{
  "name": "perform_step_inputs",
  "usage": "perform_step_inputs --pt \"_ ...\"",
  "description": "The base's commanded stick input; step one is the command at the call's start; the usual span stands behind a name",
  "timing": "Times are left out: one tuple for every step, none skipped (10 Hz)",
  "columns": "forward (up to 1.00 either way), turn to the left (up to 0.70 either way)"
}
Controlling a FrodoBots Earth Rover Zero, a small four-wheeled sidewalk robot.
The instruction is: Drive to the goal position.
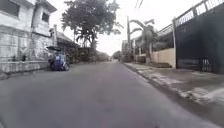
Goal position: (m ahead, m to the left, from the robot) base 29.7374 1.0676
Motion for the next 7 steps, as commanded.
perform_step_inputs --pt "1.00 -0.34" --pt "1.00 -0.22" --pt "1.00 0.06" --pt "1.00 0.06" --pt "1.00 0.06" --pt "1.00 0.06" --pt "1.00 0.06"
